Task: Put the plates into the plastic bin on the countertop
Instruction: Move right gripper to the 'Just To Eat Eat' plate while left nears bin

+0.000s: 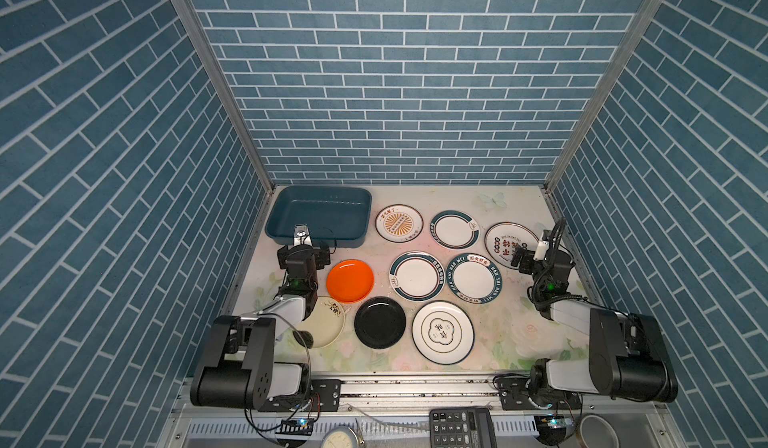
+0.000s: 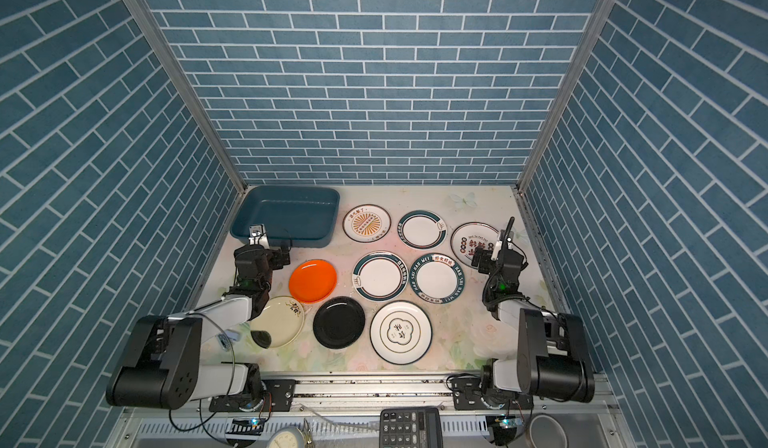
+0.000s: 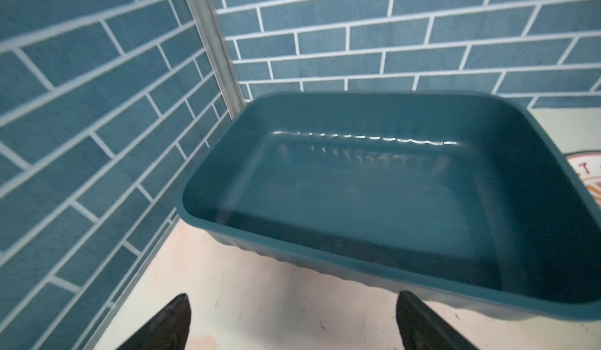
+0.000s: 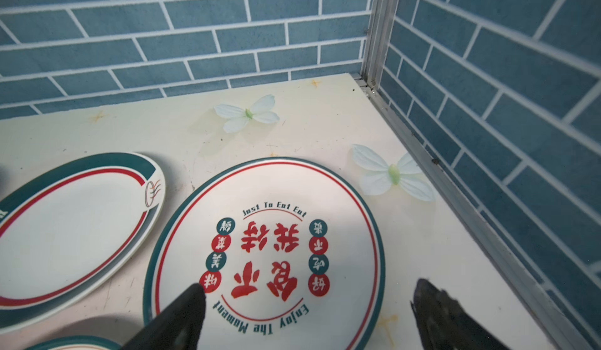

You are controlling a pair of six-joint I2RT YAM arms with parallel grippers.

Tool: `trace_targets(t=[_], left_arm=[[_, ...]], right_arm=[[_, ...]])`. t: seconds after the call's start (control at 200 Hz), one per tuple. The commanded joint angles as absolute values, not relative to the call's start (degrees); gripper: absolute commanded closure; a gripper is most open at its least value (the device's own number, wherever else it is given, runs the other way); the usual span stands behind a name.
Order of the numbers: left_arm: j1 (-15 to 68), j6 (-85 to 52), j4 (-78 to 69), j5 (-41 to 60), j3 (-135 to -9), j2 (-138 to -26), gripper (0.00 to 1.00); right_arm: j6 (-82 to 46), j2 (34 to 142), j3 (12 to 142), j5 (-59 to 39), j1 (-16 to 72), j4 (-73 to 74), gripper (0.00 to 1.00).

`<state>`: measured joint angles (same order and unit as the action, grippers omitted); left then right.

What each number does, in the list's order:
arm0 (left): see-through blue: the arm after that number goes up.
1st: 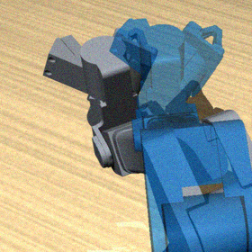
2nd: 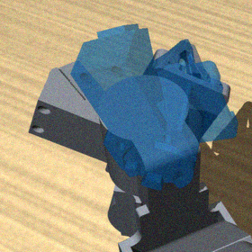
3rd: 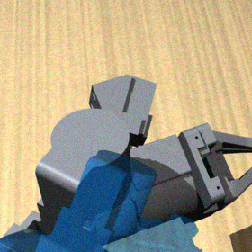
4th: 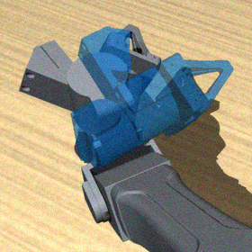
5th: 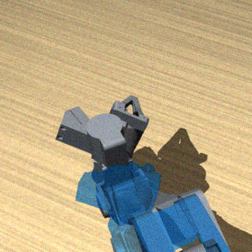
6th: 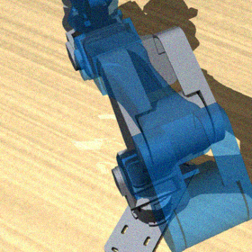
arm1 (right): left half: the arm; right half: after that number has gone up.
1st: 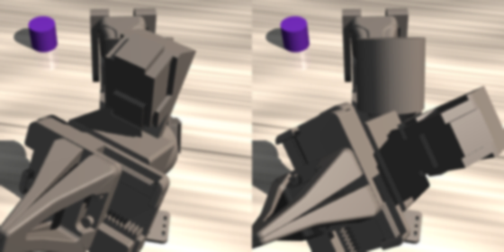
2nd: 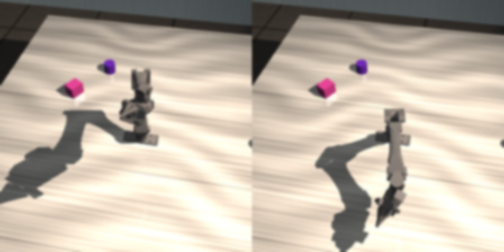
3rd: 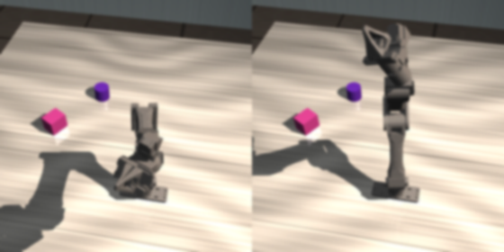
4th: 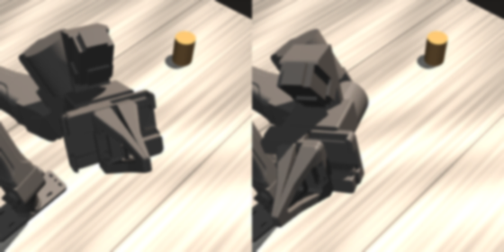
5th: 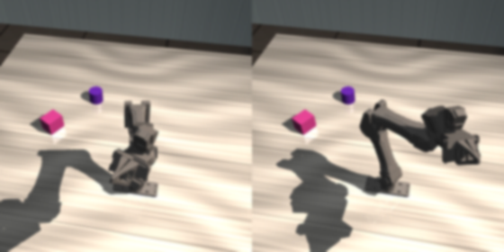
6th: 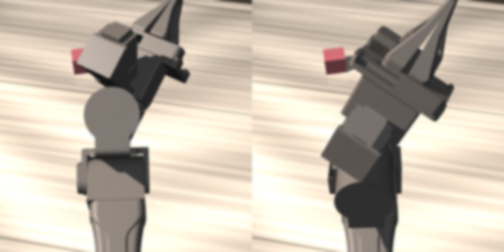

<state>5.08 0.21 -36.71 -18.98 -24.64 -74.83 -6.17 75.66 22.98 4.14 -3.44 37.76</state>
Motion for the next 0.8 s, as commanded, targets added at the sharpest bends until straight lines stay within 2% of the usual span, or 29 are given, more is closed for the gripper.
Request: trace_targets(t=[0.0,0.11,0.285,0.435,0.54,0.685,0.795], left_arm=[[8.20,-0.71,-31.50,-27.02,-23.52,-69.74,0.00],[12.14,0.55,-26.81,-32.15,-23.35,-63.92,0.00],[21.12,-1.10,-14.72,-44.05,-27.64,-57.33,0.00],[28.61,-3.97,-1.26,-50.93,-33.34,-53.79,0.00],[33.36,-7.62,2.69,-49.57,-33.60,-51.32,0.00],[34.53,-10.55,5.51,-37.41,-33.53,-49.39,0.01],[34.63,-11.19,3.33,-32.63,-33.35,-49.12,0.01]], right_arm=[[-10.30,71.73,26.07,6.77,-3.52,28.73,0.01],[-14.86,68.38,27.70,6.24,-3.52,23.03,0.01],[-21.57,66.62,36.13,7.82,-3.86,0.93,0.01],[-26.01,64.36,37.84,4.22,-4.82,-5.61,0.02],[-27.81,62.64,38.99,1.86,-5.36,-8.61,0.02],[-27.60,63.33,41.28,1.94,-5.88,-12.64,0.02],[-27.49,64.87,42.16,-0.95,-6.88,-14.51,0.02]])
